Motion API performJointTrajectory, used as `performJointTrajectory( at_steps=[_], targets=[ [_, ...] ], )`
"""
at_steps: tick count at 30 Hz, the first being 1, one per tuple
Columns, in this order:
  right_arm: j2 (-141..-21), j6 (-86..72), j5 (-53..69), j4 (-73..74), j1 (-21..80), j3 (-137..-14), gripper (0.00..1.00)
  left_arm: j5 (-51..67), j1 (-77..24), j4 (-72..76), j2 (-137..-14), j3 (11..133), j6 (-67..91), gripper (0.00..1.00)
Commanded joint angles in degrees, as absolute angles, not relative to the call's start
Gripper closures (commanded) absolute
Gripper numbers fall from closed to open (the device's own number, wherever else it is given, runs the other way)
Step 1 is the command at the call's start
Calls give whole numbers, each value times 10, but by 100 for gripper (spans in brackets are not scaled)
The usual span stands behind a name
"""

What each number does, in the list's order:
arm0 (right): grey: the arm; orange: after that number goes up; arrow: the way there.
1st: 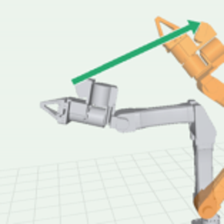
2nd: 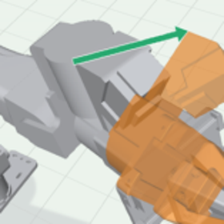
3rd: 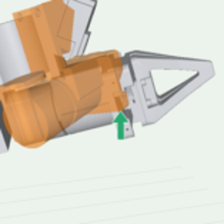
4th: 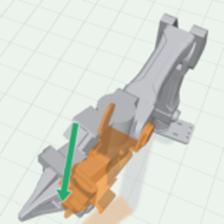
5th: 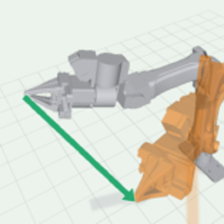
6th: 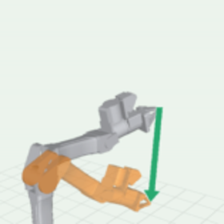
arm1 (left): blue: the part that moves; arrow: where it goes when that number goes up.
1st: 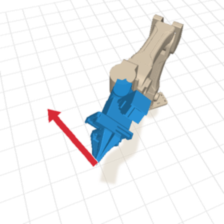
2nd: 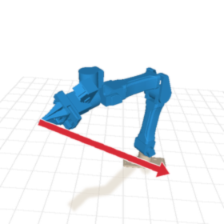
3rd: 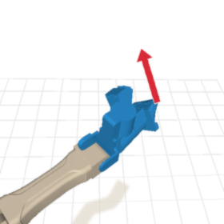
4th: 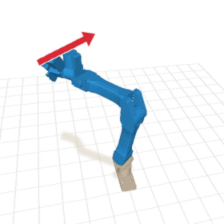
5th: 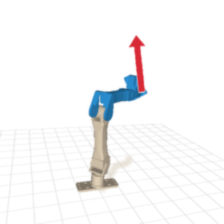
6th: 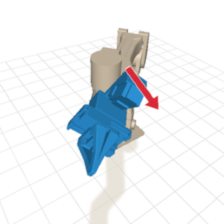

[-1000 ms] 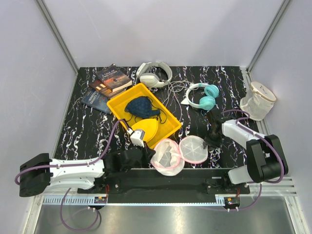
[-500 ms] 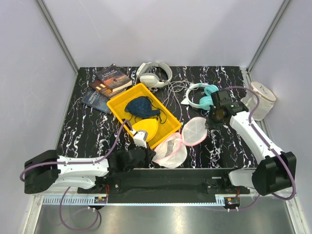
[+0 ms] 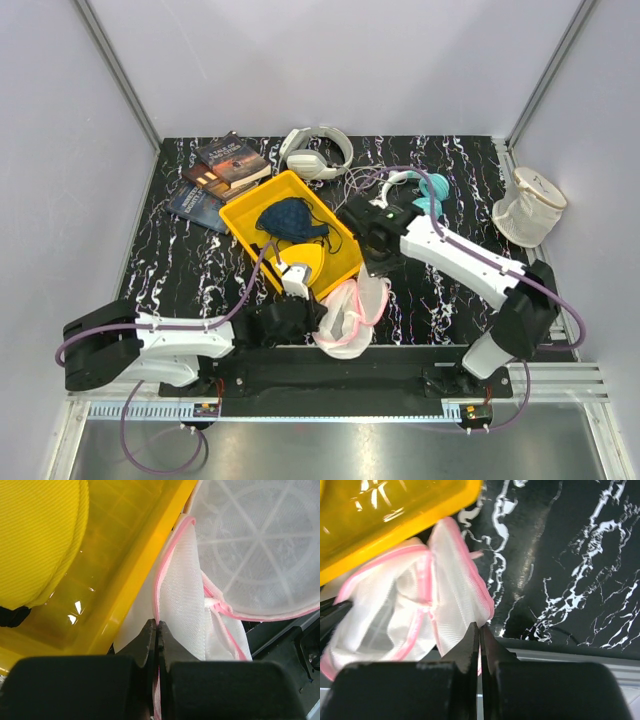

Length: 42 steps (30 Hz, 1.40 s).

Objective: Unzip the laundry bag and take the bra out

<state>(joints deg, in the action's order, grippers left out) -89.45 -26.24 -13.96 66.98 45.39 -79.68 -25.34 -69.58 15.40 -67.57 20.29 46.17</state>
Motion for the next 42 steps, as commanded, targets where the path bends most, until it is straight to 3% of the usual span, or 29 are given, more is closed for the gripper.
performJointTrajectory(
  at_steps=[1, 12, 15, 20, 26, 33, 40, 42],
  targets=[
    [-938, -281, -171, 700, 503, -860, 99, -247, -688, 217, -693, 227, 453, 100],
    [-1000, -351, -133, 694, 595, -906, 91, -236, -673, 261, -716, 206, 469, 100],
    [-977, -379, -89, 646, 599, -880, 81, -240, -671, 261, -710, 197, 475, 100],
    [-923, -399, -69, 581, 597, -832, 44, -249, -671, 261, -694, 178, 484, 100],
    [-873, -420, -71, 576, 595, -810, 28, -251, -671, 255, -685, 173, 488, 100],
    [-803, -426, -94, 552, 530, -754, 27, -254, -671, 244, -664, 170, 486, 100],
    [-845, -423, -37, 484, 519, -704, 29, -245, -671, 226, -648, 186, 461, 100],
    [-854, -433, -11, 466, 519, -679, 29, -248, -671, 216, -634, 188, 460, 94]
  ],
)
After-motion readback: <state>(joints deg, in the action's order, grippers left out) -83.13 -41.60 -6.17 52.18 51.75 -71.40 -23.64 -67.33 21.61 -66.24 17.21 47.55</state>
